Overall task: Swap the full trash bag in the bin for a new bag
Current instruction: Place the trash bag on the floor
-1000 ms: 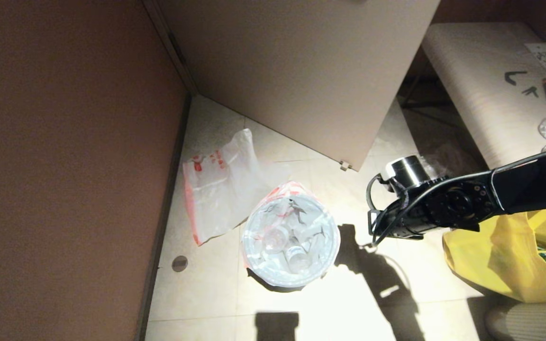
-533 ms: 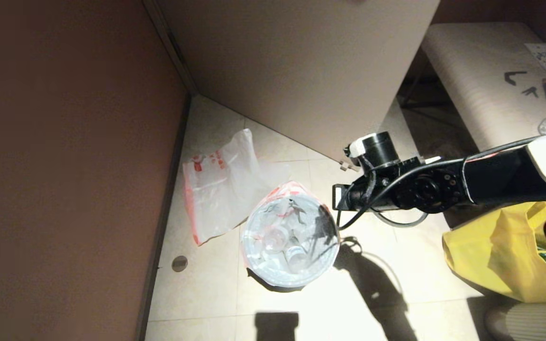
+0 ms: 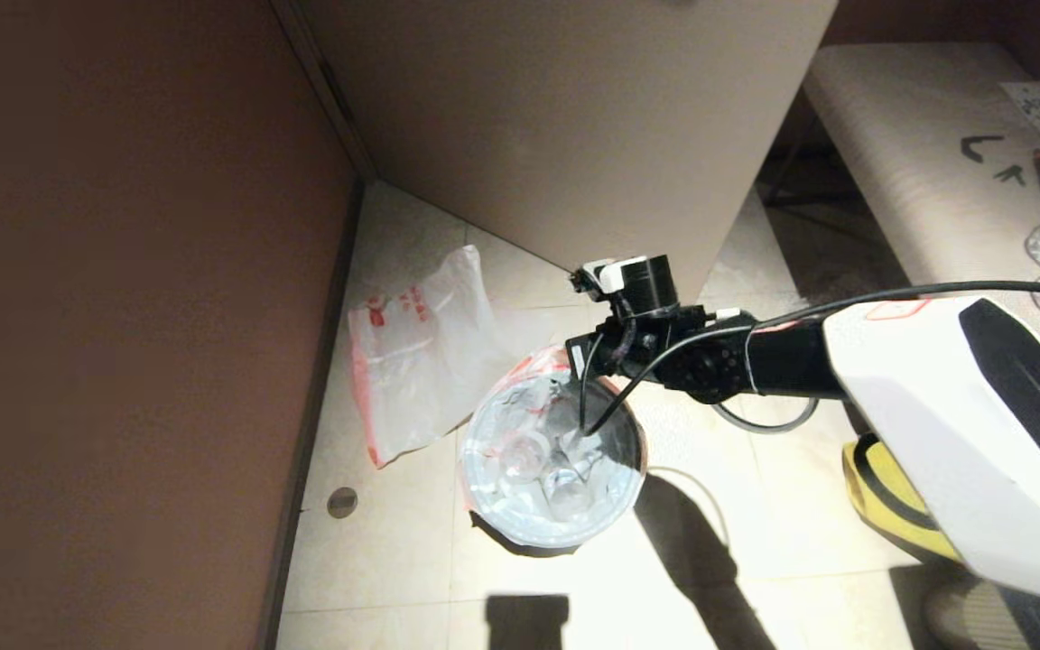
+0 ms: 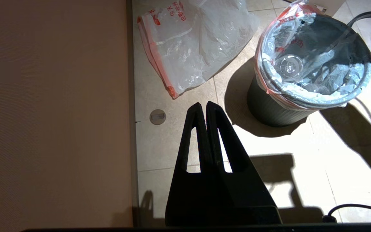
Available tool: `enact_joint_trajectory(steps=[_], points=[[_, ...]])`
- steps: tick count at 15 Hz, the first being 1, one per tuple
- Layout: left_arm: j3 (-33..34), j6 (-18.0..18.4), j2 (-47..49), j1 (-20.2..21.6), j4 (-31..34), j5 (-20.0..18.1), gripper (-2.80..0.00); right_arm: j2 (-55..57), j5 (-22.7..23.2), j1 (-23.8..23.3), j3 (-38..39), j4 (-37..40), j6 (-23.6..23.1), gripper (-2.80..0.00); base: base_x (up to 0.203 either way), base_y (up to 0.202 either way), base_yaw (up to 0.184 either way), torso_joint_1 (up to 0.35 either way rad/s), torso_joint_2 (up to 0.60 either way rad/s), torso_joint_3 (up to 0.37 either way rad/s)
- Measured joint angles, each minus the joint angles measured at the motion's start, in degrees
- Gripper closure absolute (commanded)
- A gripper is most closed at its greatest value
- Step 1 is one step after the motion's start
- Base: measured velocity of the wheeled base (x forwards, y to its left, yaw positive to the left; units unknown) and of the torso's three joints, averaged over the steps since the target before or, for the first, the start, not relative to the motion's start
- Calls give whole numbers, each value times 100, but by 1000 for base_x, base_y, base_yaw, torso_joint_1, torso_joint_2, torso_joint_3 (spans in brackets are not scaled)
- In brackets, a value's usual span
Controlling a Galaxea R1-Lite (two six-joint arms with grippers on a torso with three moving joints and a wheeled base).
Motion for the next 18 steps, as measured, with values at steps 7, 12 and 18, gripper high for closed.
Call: enact_joint_trajectory(steps=[7, 12, 18], points=[[0, -1, 0, 0, 0, 2, 0, 627, 390, -190, -125, -881, -1433, -280, 0, 0, 0, 0, 0, 0], [0, 2, 0, 0, 2, 0, 0, 885, 743, -212, -153, -1204, -1505, -280, 0, 0, 0, 0, 0, 0], [0, 2, 0, 0, 0, 2, 0, 528, 511, -345, 300, -1067, -868, -280, 0, 0, 0, 0, 0, 0]])
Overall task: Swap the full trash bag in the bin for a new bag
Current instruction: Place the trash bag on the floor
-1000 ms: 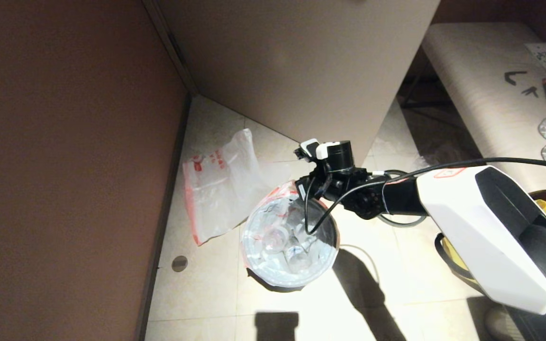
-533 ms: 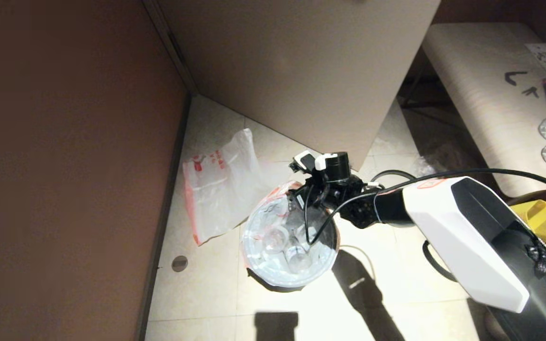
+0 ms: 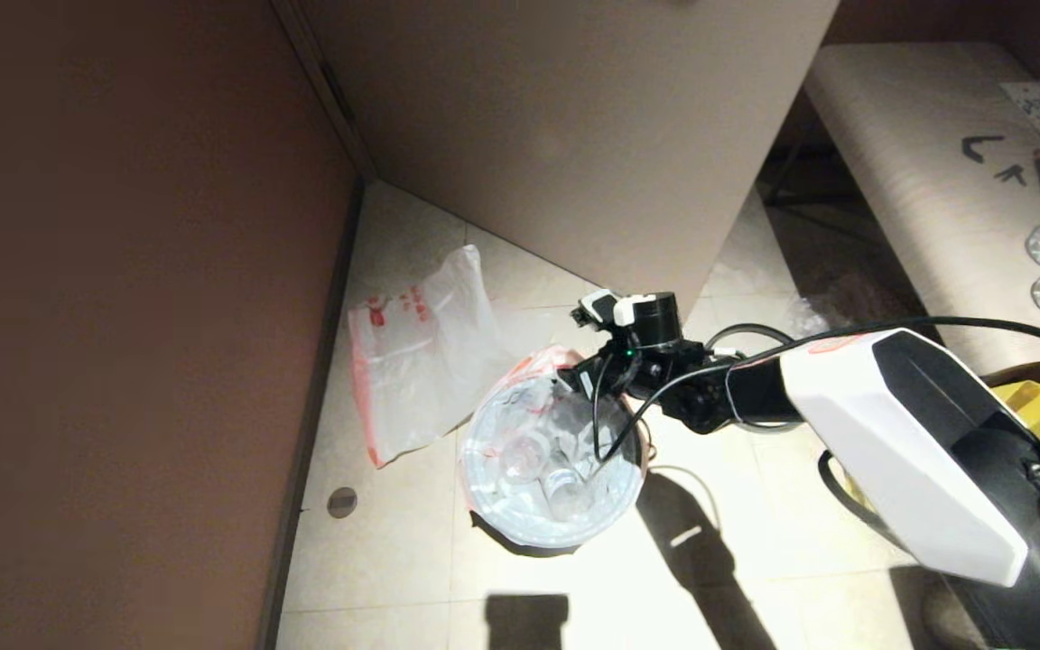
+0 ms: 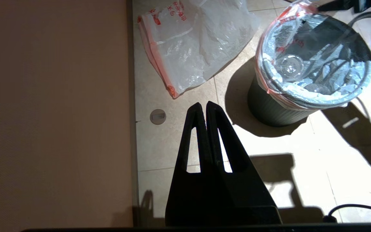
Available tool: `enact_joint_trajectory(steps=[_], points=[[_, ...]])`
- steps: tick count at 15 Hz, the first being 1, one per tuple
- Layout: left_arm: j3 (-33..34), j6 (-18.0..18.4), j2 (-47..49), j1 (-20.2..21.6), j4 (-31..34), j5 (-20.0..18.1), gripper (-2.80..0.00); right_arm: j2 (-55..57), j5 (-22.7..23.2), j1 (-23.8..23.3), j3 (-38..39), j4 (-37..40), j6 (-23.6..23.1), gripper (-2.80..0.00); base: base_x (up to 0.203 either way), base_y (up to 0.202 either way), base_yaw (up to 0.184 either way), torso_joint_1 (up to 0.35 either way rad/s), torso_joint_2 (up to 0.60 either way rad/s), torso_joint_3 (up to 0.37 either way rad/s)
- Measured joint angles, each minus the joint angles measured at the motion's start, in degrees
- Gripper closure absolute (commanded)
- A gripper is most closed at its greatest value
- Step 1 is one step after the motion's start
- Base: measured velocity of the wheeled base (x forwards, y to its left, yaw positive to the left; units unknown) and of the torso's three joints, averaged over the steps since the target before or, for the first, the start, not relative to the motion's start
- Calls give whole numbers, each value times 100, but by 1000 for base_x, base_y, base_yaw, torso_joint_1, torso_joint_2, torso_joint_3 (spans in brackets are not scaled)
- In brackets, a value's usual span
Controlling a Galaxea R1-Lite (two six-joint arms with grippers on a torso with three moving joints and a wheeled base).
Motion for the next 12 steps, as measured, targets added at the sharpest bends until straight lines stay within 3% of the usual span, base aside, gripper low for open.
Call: enact_joint_trajectory(steps=[4, 6, 12], points=[[0, 0, 0, 0, 2, -2, 0, -673, -664, 1, 730, 1023, 851, -280, 0, 0, 0, 0, 0, 0], [0, 0, 0, 0, 0, -2, 0, -809, -789, -6, 981, 1491, 1404, -280, 0, 0, 0, 0, 0, 0], [0, 0, 0, 0, 1, -2, 0, -488, -814, -62, 1187, 1511, 1503, -280, 0, 0, 0, 0, 0, 0]])
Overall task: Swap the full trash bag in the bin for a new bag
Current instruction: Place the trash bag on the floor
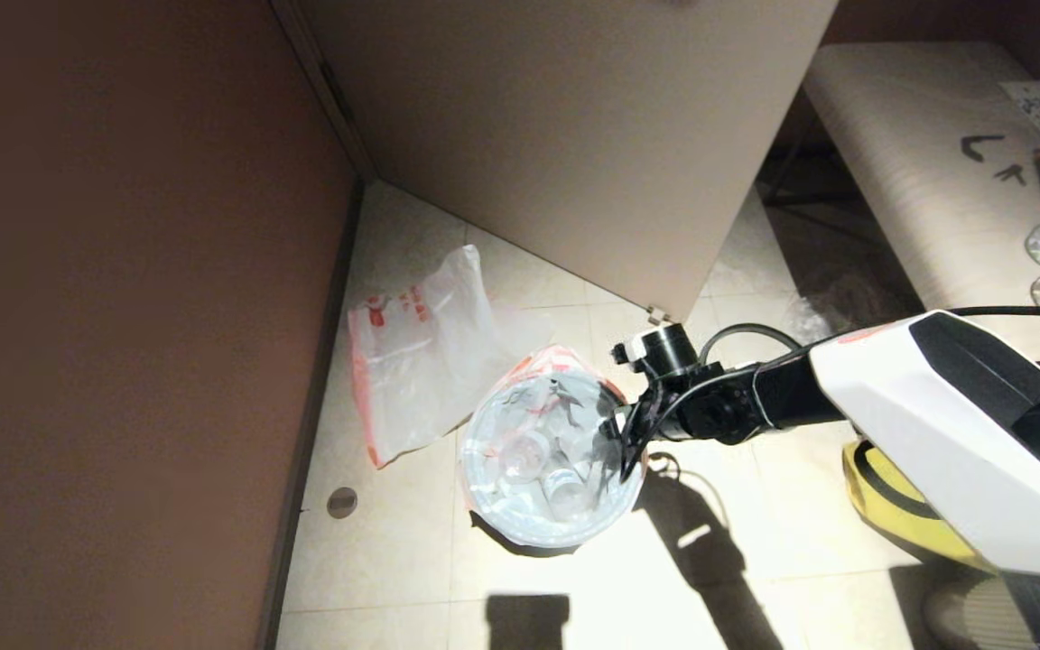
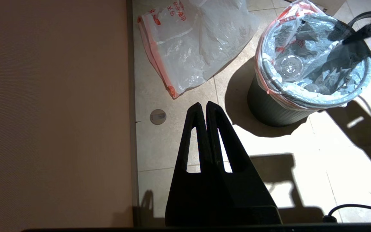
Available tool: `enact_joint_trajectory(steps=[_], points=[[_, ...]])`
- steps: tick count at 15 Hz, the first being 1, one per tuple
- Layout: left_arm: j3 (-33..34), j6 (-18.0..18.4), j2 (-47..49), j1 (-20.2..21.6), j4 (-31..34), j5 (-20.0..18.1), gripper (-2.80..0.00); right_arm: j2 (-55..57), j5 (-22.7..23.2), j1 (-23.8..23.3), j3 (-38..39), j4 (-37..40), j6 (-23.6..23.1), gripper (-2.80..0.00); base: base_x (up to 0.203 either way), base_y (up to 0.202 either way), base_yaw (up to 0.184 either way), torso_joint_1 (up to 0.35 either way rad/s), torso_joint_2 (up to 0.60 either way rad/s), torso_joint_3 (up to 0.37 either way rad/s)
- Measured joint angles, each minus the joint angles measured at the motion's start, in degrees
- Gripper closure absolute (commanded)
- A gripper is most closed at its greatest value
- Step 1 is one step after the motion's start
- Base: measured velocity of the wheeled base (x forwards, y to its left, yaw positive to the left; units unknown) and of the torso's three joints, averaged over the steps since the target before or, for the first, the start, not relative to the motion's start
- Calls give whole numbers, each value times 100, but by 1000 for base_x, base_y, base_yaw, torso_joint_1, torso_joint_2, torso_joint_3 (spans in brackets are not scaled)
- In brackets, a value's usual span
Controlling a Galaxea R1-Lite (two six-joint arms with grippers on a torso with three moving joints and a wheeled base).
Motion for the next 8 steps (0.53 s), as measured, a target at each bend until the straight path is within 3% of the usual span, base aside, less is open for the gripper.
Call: enact_joint_trajectory(steps=[1, 2, 8], points=[[0, -2, 0, 0, 1, 2, 0, 56, 0, 7, -4, 2, -2, -280, 0, 0, 0, 0, 0, 0], [0, 0, 0, 0, -1, 2, 0, 108, 5, 10, -19, 10, -5, 0, 0, 0, 0, 0, 0, 0], [0, 0, 0, 0, -1, 0, 0, 332, 8, 49, -101, 23, 4, 0, 0, 0, 0, 0, 0, 0]])
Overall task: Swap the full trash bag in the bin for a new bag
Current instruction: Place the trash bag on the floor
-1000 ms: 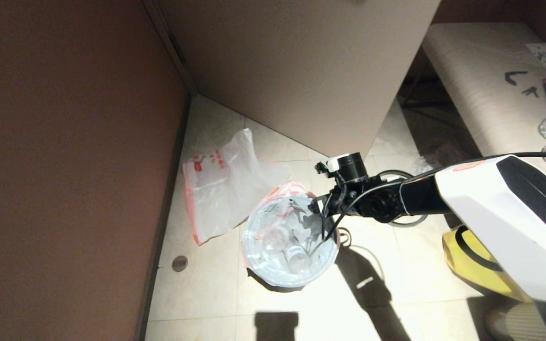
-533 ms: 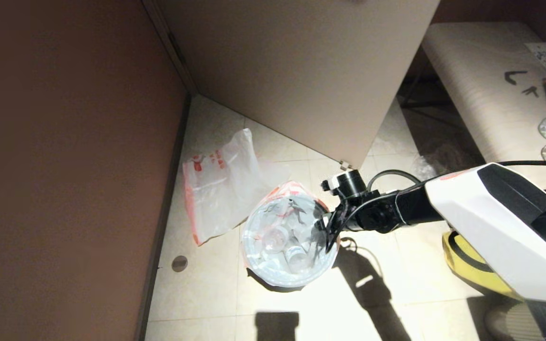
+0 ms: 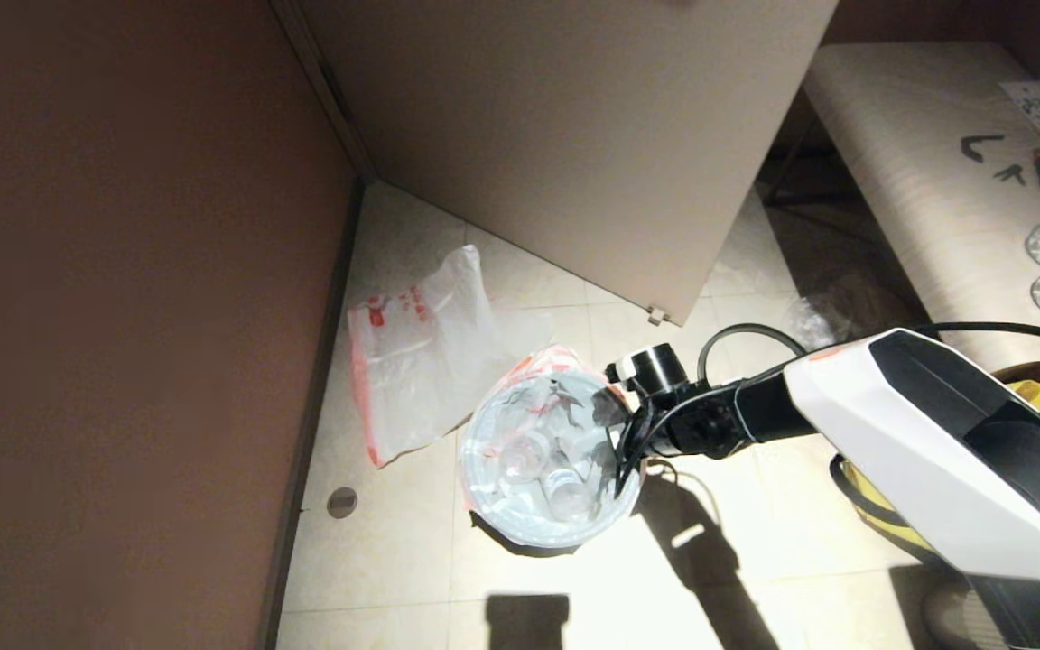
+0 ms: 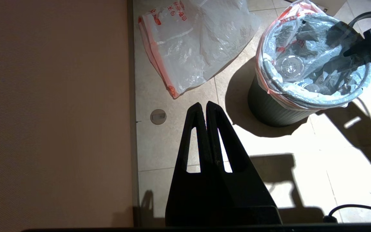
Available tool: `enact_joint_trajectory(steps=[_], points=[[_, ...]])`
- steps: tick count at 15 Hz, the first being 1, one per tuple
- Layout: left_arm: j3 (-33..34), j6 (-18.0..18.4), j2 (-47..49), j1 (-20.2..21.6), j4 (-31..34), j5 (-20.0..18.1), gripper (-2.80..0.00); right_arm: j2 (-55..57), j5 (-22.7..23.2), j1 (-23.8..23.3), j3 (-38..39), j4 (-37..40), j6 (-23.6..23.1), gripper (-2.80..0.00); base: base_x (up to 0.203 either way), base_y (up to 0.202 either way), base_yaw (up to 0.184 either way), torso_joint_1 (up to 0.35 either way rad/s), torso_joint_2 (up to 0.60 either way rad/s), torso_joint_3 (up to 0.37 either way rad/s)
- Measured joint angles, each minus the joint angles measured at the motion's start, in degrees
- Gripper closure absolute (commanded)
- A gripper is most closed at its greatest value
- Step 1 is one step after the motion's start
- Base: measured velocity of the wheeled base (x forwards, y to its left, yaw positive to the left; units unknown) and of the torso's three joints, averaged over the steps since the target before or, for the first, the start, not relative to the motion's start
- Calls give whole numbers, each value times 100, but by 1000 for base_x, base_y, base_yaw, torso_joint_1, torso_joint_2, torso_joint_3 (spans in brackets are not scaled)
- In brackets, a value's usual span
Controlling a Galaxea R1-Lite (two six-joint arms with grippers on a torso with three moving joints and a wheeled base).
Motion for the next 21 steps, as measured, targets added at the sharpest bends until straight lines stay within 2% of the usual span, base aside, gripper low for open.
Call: enact_joint_trajectory(steps=[3, 6, 11, 13, 16, 18, 21], points=[[0, 0, 0, 0, -2, 0, 0, 25, -5, 87, 24, 45, 181, 0, 0, 0, 0, 0, 0, 0], [0, 0, 0, 0, 0, 0, 0, -55, -55, 198, 22, 223, 838, 0, 0, 0, 0, 0, 0, 0], [0, 0, 0, 0, 0, 2, 0, -490, -84, 425, 41, 1188, 2703, 0, 0, 0, 0, 0, 0, 0], [0, 2, 0, 0, 0, 0, 0, -563, -55, 499, 44, 1278, 3435, 0, 0, 0, 0, 0, 0, 0], [0, -2, 0, 0, -1, -1, 0, -455, 111, 549, -2, 1255, 4871, 0, 0, 0, 0, 0, 0, 0], [0, -2, 0, 0, 0, 0, 0, -297, 224, 574, -15, 1146, 5319, 0, 0, 0, 0, 0, 0, 0], [0, -1, 0, -2, -2, 2, 0, -39, 252, 612, -26, 740, 5575, 0, 0, 0, 0, 0, 0, 0]])
